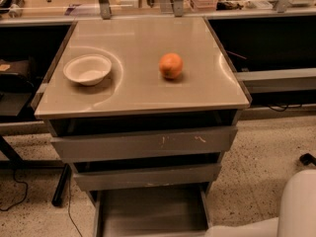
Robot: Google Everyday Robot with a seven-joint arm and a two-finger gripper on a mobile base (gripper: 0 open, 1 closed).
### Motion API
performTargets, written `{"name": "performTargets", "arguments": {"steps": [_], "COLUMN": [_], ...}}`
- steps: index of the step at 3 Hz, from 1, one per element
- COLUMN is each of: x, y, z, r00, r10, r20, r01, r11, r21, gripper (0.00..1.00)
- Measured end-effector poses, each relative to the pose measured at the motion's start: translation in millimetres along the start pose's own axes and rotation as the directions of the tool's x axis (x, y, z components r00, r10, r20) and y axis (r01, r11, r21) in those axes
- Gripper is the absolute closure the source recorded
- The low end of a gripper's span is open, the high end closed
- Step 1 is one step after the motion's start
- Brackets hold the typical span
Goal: Close bottom drawer
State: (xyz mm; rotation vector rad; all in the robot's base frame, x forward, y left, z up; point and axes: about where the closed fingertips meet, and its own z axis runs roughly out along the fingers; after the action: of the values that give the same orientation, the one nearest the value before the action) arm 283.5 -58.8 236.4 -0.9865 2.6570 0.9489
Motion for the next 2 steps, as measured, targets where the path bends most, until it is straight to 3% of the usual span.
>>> {"name": "performTargets", "arguments": {"steps": [1,2], "x": [-6.7,-10.1], "y": [-42.5,-70.9], "z": [21.5,32.0], "r00": [0.999,0.998], "r10": [0.011,0.022], "r20": [0.034,0.052], "r01": [-0.013,-0.027], "r11": [0.9984,0.9958], "r21": [0.055,0.087], "gripper": [1.0,1.0]}}
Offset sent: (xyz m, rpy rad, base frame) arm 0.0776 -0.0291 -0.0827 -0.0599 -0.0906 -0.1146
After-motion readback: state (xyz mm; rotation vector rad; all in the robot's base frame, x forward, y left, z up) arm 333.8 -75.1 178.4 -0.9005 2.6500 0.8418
